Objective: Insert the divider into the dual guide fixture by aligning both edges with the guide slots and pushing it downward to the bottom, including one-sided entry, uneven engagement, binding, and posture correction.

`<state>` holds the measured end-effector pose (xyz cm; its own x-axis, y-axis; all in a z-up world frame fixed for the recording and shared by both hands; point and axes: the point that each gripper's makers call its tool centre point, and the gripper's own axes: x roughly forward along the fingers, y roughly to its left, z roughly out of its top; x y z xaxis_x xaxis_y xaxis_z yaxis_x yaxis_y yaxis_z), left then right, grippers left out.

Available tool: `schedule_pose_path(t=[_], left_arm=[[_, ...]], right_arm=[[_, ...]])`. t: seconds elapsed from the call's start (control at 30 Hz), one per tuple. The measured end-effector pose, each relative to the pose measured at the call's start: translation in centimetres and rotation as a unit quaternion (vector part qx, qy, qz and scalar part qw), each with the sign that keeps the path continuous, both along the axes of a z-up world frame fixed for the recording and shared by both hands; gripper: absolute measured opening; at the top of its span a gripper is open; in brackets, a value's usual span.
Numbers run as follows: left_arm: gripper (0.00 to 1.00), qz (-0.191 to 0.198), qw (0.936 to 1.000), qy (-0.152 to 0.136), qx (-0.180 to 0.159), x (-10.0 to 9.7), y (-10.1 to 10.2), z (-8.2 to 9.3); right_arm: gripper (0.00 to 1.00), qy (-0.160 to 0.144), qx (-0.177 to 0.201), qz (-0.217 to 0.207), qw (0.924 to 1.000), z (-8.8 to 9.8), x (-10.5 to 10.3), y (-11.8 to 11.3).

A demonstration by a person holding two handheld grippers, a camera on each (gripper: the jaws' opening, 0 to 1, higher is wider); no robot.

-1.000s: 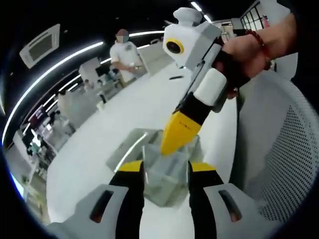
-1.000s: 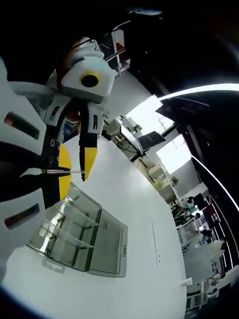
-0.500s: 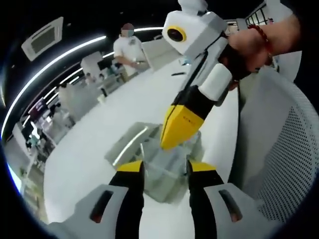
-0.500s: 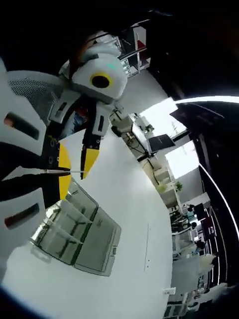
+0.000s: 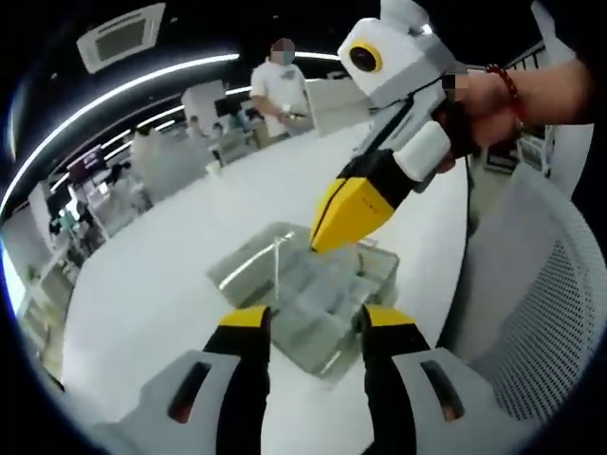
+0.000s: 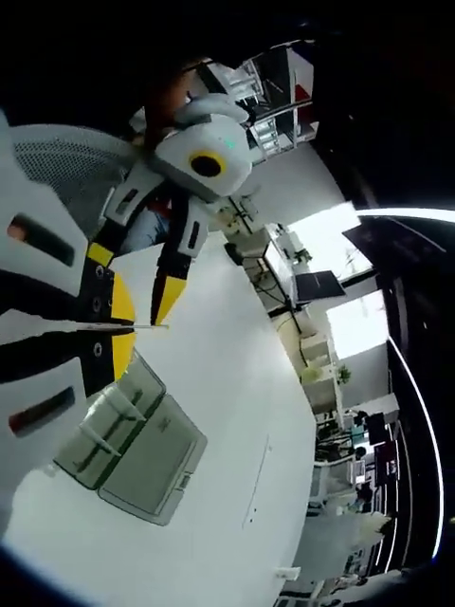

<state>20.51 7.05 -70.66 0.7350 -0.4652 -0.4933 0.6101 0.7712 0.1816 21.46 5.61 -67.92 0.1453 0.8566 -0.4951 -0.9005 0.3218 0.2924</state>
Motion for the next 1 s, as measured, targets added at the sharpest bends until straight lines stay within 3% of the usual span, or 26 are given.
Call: schedule_pose_path(t=[0.37, 0.5, 0.6, 0.67, 1.0], left_arm=[[0.46, 0.041, 0.9969, 0.017, -0.066, -0.1, 1.6, 0.2], [0.49, 0.052, 0.9960, 0.019, -0.070, -0.1, 2.2, 0.2], [0.53, 0.070, 0.9931, 0.028, -0.091, -0.2, 2.6, 0.3], [0.54, 0.075, 0.9928, 0.026, -0.090, -0.2, 2.6, 0.3], [0.64, 0.075, 0.9914, 0.046, -0.097, -0.8, 2.0, -0.5]], right_arm=[[0.00, -0.029, -0.024, 0.031, 0.9988, 0.0, 0.8, 0.5], [0.00, -0.040, -0.025, 0.038, 0.9982, 0.2, 1.3, 0.7], [0.00, -0.047, -0.025, 0.047, 0.9975, 0.1, 1.7, 0.9], [0.00, -0.068, -0.052, 0.058, 0.9947, -0.6, 2.3, 0.4], [0.00, -0.080, -0.054, 0.084, 0.9918, -1.0, 2.9, 0.5]])
